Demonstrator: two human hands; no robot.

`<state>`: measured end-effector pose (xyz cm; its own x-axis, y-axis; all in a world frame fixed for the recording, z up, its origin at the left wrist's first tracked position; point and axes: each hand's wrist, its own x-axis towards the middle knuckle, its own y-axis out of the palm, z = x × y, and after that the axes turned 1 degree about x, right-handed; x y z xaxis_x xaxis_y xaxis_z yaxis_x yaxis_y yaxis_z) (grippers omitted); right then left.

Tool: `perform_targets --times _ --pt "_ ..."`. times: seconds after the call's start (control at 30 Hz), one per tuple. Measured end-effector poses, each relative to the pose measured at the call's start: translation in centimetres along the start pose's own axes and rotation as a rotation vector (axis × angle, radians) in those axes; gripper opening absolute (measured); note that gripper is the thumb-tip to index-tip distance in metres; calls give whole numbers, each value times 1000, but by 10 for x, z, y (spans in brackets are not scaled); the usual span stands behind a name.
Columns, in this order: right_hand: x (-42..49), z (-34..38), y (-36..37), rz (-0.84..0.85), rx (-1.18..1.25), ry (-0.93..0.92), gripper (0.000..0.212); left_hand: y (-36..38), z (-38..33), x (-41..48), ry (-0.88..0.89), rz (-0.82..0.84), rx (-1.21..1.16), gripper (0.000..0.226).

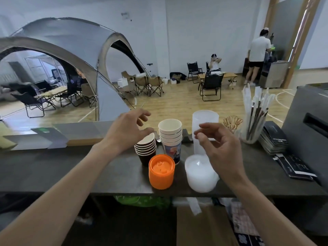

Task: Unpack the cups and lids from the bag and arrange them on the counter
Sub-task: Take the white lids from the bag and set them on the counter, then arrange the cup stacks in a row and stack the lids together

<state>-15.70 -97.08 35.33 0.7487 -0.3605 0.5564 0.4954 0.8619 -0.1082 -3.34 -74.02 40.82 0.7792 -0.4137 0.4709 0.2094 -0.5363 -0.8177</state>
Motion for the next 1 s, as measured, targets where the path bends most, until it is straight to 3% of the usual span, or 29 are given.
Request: perform_targets --times 0.13,0.27,0.33,0.43,0.57,0.67,0.87,1.0 --pt "10 5 48 95 -44 48 23 -2 38 16 -49 250 159 37" --pt "14 2 98 227 -202 125 39 21 76 24 0 423 141 41" --pt "14 3 120 306 -299 176 47 34 89 27 22 447 98 57" --pt "16 2 147 376 -434 227 43 53 102 35 93 494 62 74" --pt "22 2 168 408 -548 292 36 64 119 47 165 514 5 62" --pt "26 1 182 461 -600 335 28 54 135 52 168 500 -11 68" --pt "46 -8 221 629 -663 502 57 32 173 59 102 541 16 76" --pt "63 -35 258 693 -598 623 58 20 190 57 46 547 -6 80"
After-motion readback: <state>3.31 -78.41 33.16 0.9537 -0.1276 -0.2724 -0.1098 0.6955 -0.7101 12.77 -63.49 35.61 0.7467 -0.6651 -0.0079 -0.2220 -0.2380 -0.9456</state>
